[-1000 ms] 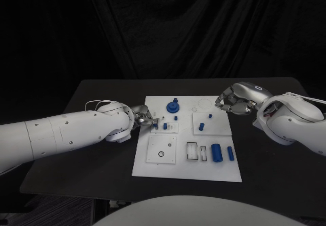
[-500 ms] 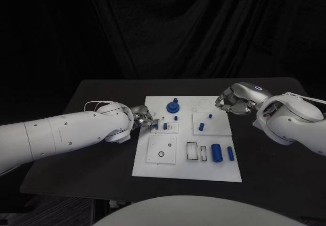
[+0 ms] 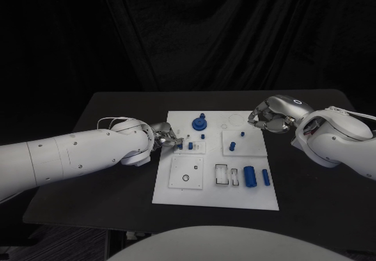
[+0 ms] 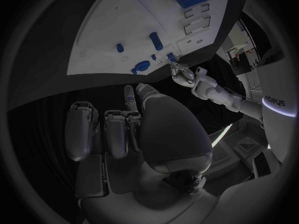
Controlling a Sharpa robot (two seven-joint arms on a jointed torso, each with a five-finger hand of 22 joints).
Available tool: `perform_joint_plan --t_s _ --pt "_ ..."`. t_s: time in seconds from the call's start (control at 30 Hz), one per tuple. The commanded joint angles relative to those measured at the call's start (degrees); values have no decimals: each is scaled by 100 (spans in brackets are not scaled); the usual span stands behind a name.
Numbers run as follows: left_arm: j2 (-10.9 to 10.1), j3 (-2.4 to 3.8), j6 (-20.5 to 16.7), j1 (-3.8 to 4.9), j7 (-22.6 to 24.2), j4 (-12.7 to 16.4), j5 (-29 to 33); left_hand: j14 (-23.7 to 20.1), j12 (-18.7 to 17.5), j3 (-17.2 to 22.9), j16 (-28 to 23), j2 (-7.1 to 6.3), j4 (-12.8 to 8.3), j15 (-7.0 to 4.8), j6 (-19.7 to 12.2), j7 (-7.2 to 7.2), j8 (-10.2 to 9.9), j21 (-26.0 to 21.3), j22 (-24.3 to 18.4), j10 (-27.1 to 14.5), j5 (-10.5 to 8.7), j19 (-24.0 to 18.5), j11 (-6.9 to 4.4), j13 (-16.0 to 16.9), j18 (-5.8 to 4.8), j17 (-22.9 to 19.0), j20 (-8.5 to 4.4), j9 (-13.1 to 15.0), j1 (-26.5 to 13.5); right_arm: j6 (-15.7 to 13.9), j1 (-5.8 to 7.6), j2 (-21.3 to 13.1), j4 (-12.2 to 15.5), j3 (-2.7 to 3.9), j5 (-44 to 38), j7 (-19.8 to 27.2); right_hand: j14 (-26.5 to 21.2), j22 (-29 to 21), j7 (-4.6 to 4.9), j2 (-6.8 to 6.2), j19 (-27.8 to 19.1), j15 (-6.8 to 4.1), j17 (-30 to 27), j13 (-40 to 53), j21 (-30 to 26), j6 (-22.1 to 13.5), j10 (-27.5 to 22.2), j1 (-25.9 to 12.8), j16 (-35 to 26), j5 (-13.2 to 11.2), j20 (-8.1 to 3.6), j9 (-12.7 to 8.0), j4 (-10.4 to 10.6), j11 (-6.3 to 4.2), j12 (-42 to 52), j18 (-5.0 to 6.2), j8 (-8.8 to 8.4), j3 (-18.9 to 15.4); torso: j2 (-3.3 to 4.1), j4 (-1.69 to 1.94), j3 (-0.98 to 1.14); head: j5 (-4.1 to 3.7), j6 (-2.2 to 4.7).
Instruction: Assemble the parts on the task board
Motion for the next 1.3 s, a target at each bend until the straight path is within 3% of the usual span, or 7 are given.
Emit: perform_joint_plan --t_s 0.03,1.0,1.03,1.07,1.2,1.27,1.3 --pt "0 -66 267 -99 -120 17 45 605 -3 41 37 9 4 14 -42 2 -37 -26 1084 595 23 -7 20 1509 60 1508 7 130 63 48 -15 -3 7 4 -11 -113 493 1155 27 -7 132 3 1056 1243 -26 4 376 46 -19 38 2 -8 0 3 -20 -3 -33 48 8 -2 2 5 0" --pt "-84 -66 206 -136 -165 94 45 605 -3 89 37 -38 34 17 -39 12 -25 -28 1084 595 -66 -6 27 1509 60 1508 7 130 120 131 -16 -11 1 4 -11 -157 493 1155 27 -7 132 3 1056 1243 -26 4 376 46 -19 38 2 -8 0 3 -20 -3 -33 48 -2 -3 -3 7 0" --pt "-84 -66 200 -138 -164 92 45 605 -3 84 37 -40 44 19 -38 16 -24 -33 1083 595 -159 -8 31 1509 60 1508 9 128 102 135 -16 -11 0 4 -11 -157 492 1154 32 -10 132 6 1053 1238 -28 2 372 54 -20 45 3 -10 0 7 -24 -3 -35 60 -3 -2 -4 5 0" --pt "-83 -66 197 -139 -162 90 45 605 -3 24 37 -26 51 30 -31 30 -30 -35 1083 595 -653 -8 41 1509 59 1508 16 119 -8 137 -16 -11 0 4 -11 -157 492 1154 32 -10 132 6 1053 1238 -28 2 372 54 -20 45 3 -10 0 7 -24 -3 -35 60 -2 -1 -3 6 0" --pt "-81 -66 176 -145 -150 82 45 605 -3 -40 37 3 56 38 -31 39 -49 -40 1082 595 -1044 -9 52 1509 60 1508 24 114 -109 147 -16 -9 -1 4 -11 -159 492 1154 32 -10 132 6 1053 1238 -28 2 372 54 -20 45 3 -10 0 7 -24 -3 -35 60 -2 -1 -4 7 0" --pt "-79 -66 151 -149 -138 74 45 605 -3 -251 37 51 64 55 -78 70 -149 -47 1080 595 -1905 -11 78 1509 60 1508 42 73 -405 154 -17 -7 -2 4 -11 -161 492 1154 32 -10 132 6 1053 1238 -28 2 372 54 -20 45 3 -10 0 7 -24 -3 -35 60 -3 -4 -5 9 0" --pt "-78 -66 137 -150 -132 70 45 605 -3 -337 37 68 66 66 -89 85 -218 -54 1078 595 -2053 -13 89 1509 62 1508 50 26 -485 158 -17 -7 -2 4 -11 -163 492 1154 32 -10 132 6 1053 1238 -28 2 372 54 -20 45 3 -10 0 7 -24 -3 -35 60 -3 -6 -5 12 0"
